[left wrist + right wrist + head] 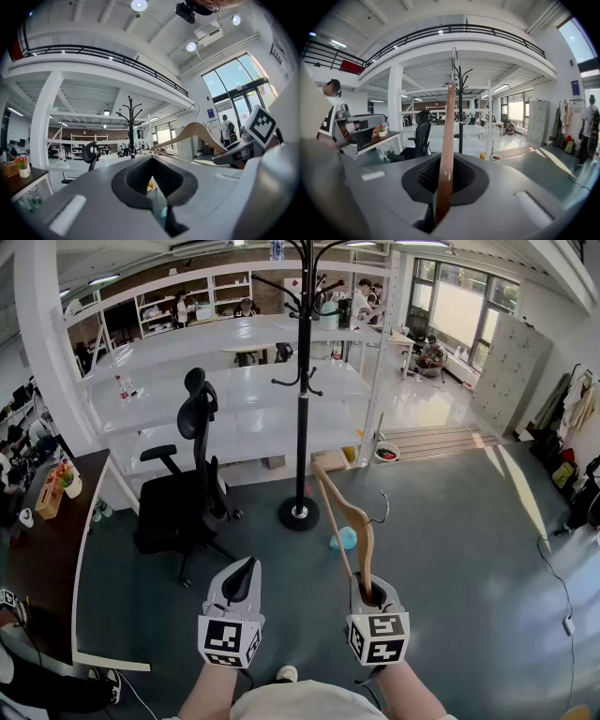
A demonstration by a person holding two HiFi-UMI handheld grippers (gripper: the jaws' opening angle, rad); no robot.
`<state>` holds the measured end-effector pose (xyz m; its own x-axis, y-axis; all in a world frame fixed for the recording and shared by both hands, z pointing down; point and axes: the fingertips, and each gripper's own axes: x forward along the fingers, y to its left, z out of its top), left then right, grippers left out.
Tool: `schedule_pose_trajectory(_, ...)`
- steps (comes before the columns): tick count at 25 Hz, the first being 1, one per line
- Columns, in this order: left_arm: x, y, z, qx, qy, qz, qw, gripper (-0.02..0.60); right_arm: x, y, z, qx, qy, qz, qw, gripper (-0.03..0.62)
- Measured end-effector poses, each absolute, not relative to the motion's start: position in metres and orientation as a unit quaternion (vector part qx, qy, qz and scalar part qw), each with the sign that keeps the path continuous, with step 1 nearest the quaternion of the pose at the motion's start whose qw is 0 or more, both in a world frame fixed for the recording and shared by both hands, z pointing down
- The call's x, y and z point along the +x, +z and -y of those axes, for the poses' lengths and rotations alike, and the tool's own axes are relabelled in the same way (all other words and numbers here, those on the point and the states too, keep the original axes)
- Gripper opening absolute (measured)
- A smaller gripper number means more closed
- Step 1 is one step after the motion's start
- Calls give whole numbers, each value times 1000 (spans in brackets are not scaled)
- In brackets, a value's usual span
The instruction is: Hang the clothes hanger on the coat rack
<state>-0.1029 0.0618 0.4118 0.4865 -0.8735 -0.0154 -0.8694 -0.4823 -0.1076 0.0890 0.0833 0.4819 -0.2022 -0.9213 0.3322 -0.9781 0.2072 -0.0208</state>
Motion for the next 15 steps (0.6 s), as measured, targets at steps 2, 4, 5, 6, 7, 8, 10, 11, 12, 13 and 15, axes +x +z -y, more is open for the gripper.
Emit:
schedule_pose_trajectory(2, -102, 412, -59, -861, -21, -505, 49, 0, 90, 481, -81, 619, 114, 766, 126, 32)
schedule_pose_trajectory(4, -102, 412, -56, -862, -22, -505, 48, 0, 90, 482, -78, 620, 115, 766, 127, 32)
schedule_pose_trajectory(5, -102, 413, -55, -862, -22, -505, 48, 0, 91, 482, -78, 620, 114, 766, 127, 32)
schedule_pose_trajectory(6, -101, 413, -55, -862, -22, -505, 47, 0, 91, 482, -77, 620, 114, 766, 128, 32)
schedule_pose_trajectory(7, -101, 414, -54, -862, -22, -505, 47, 0, 91, 483, -77, 620, 114, 766, 128, 32)
schedule_pose_trajectory(8, -101, 415, -54, -862, -23, -504, 46, 0, 92, 483, -77, 620, 115, 765, 129, 32)
schedule_pose_trajectory(10, -101, 416, -53, -863, -23, -503, 44, 0, 91, 484, -77, 620, 118, 765, 130, 32)
schedule_pose_trajectory(11, -102, 418, -52, -863, -23, -503, 43, 0, 91, 486, -76, 620, 122, 764, 130, 33)
schedule_pose_trajectory(12, -103, 419, -51, -864, -23, -502, 42, 0, 90, 487, -76, 621, 125, 763, 129, 34)
schedule_pose_trajectory(13, -104, 420, -50, -864, -23, -501, 41, 0, 89, 488, -75, 622, 128, 762, 128, 35)
schedule_pose_trajectory(15, -110, 422, -45, -864, -22, -501, 39, 0, 86, 490, -70, 626, 131, 758, 128, 35)
